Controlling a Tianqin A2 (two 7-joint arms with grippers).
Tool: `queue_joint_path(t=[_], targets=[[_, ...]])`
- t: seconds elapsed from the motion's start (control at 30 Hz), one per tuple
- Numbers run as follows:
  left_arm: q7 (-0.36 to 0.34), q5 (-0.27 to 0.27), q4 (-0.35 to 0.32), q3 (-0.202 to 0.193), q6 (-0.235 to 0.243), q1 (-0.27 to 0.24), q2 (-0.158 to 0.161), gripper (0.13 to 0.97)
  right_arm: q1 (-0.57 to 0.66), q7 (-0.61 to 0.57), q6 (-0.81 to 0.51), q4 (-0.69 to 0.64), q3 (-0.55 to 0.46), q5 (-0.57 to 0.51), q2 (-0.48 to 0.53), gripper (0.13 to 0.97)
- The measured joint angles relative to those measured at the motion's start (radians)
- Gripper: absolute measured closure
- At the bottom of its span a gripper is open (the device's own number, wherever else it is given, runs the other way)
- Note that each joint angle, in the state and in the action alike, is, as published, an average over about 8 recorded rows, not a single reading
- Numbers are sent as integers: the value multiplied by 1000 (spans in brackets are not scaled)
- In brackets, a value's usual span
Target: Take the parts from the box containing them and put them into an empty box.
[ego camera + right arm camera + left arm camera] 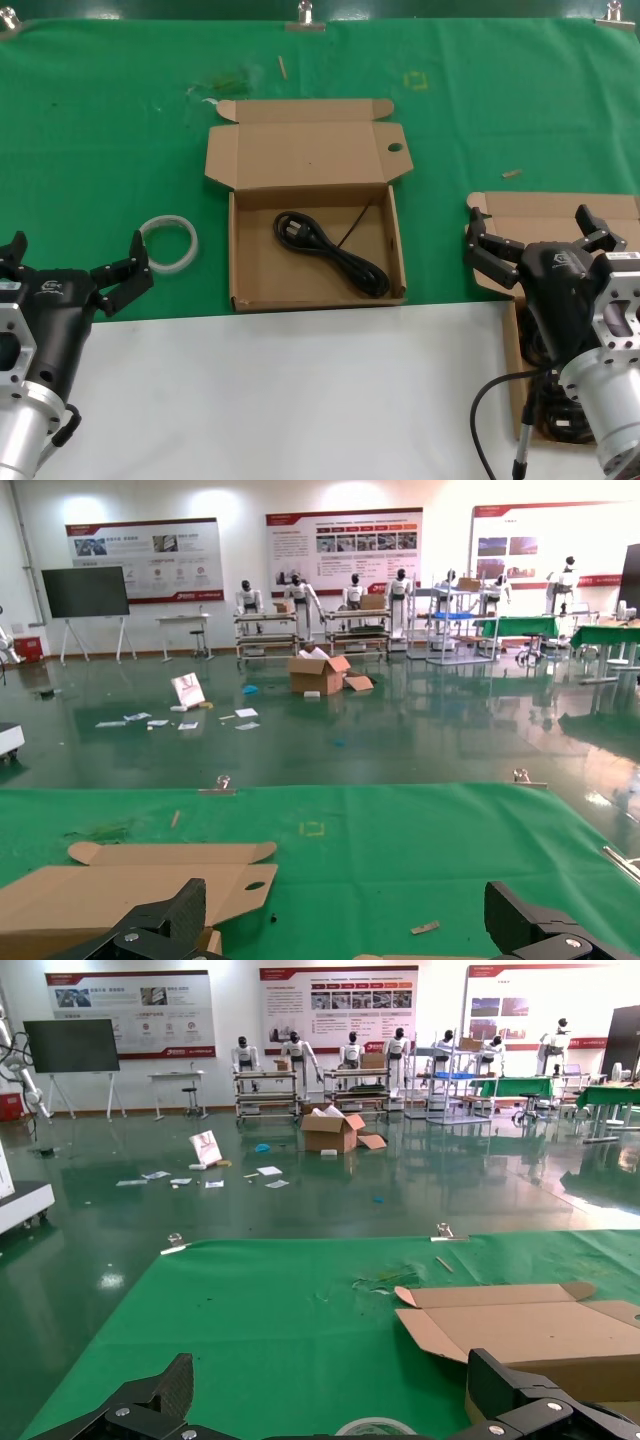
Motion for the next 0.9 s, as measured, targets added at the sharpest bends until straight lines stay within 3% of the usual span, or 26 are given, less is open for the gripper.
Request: queue_joint_path(t=[0.9], targets=[[0, 0, 0, 0, 0, 0, 0, 132, 0, 0, 0, 0, 0, 0, 0, 129]])
